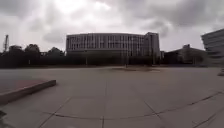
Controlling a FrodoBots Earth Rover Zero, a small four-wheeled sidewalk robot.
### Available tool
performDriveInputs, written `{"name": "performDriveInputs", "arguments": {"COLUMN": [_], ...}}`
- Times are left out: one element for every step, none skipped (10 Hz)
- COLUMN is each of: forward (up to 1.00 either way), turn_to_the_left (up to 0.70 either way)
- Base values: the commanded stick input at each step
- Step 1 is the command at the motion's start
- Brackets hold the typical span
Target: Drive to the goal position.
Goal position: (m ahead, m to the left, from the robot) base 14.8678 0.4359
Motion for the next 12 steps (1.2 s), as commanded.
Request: {"name": "performDriveInputs", "arguments": {"forward": [0.7,0.7,0.7,0.7,0.7,0.7,0.7,0.7,0.7,0.7,0.7,0.7], "turn_to_the_left": [0.0,0.0,0.0,0.0,0.0,0.0,0.0,0.0,0.0,0.0,0.0,0.0]}}
